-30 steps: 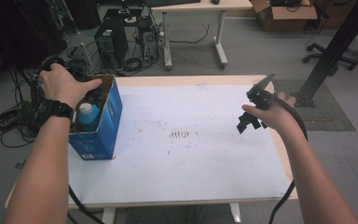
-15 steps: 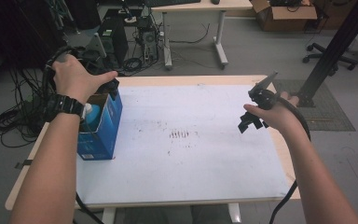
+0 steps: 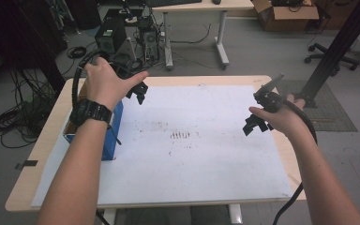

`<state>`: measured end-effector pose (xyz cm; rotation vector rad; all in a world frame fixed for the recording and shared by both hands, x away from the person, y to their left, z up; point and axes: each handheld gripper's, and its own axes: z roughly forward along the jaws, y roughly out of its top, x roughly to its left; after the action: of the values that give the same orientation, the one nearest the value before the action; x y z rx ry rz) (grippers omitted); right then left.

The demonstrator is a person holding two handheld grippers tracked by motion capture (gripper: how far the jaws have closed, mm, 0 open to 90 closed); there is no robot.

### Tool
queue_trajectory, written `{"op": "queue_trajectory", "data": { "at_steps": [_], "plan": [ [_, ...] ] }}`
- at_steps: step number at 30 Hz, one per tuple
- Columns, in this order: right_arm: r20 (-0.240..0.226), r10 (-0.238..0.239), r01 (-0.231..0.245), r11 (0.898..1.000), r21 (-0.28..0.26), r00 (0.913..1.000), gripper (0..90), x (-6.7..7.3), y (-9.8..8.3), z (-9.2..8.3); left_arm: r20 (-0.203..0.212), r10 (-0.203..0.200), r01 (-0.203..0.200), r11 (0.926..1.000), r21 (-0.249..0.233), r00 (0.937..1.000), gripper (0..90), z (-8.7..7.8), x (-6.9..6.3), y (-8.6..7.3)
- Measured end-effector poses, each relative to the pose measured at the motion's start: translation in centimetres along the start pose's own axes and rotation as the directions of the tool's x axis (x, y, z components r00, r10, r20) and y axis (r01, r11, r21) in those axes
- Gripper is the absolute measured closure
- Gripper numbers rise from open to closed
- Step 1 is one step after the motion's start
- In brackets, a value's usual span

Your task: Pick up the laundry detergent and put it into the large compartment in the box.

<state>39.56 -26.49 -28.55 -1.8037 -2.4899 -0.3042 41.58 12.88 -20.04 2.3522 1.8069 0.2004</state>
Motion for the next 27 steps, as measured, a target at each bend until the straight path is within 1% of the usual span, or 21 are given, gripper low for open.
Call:
{"op": "queue_trajectory", "data": {
  "at_steps": [3, 5, 7, 8, 9, 10, 14, 17, 19, 20, 22, 27],
  "plan": [
    [0.001, 0.000, 0.000, 1.000, -0.003, 1.0000, 3.9, 0.0, -0.1, 0.0, 0.012, 0.016, -0.016, 0.9999, 0.001, 0.9998, 4.8, 0.7, -0.9, -0.1],
    [0.003, -0.003, 0.003, 1.000, -0.002, 1.0000, 3.8, 0.0, -0.2, 0.0, 0.008, 0.022, -0.022, 0.9998, 0.002, 0.9997, 4.8, 1.1, -1.4, -0.1],
    [-0.001, -0.001, 0.001, 1.000, -0.002, 1.0000, 3.9, 0.0, -0.2, 0.0, 0.010, 0.025, -0.025, 0.9997, 0.003, 0.9996, 4.7, 1.4, -1.6, -0.2],
    [-0.001, -0.003, 0.003, 1.000, -0.001, 1.0000, 3.9, 0.0, -0.2, 0.0, 0.020, 0.030, -0.030, 0.9995, 0.010, 0.9993, 4.8, 1.9, -2.0, -0.2],
    [0.000, -0.004, 0.004, 1.000, -0.002, 1.0000, 3.8, 0.0, -0.2, 0.1, 0.019, 0.032, -0.032, 0.9994, 0.016, 0.9993, 4.8, 2.2, -2.2, -0.3],
    [0.000, -0.004, 0.004, 1.000, -0.002, 1.0000, 3.8, 0.0, -0.2, 0.1, 0.019, 0.032, -0.032, 0.9994, 0.016, 0.9993, 4.9, 2.2, -2.2, -0.3],
    [-0.001, 0.003, -0.003, 1.000, 0.001, 1.0000, 3.8, -0.2, -0.2, 0.4, 0.021, 0.040, -0.041, 0.9986, 0.033, 0.9990, 4.9, 3.4, -3.0, -0.4],
    [-0.002, 0.004, -0.004, 1.000, 0.001, 1.0000, 3.8, -0.3, -0.2, 0.6, 0.022, 0.040, -0.041, 0.9986, 0.034, 0.9989, 4.8, 3.7, -3.2, -0.4],
    [-0.004, 0.003, -0.003, 1.000, 0.005, 1.0000, 3.9, -0.4, -0.2, 0.7, 0.024, 0.042, -0.043, 0.9982, 0.043, 0.9988, 4.8, 4.4, -3.6, -0.5],
    [-0.005, 0.005, -0.005, 1.000, 0.005, 1.0000, 3.9, -0.3, -0.2, 0.8, 0.024, 0.042, -0.043, 0.9982, 0.043, 0.9988, 4.8, 4.4, -3.6, -0.5],
    [-0.005, 0.004, -0.004, 1.000, 0.006, 1.0000, 3.9, -0.3, -0.1, 0.9, 0.018, 0.034, -0.035, 0.9979, 0.055, 0.9993, 4.8, 5.1, -3.8, -0.5],
    [-0.008, -0.006, 0.006, 1.000, 0.007, 1.0000, 3.9, -0.1, 0.0, 0.9, 0.029, 0.044, -0.046, 0.9970, 0.063, 0.9986, 4.8, 6.0, -4.3, -0.5]
  ]
}}
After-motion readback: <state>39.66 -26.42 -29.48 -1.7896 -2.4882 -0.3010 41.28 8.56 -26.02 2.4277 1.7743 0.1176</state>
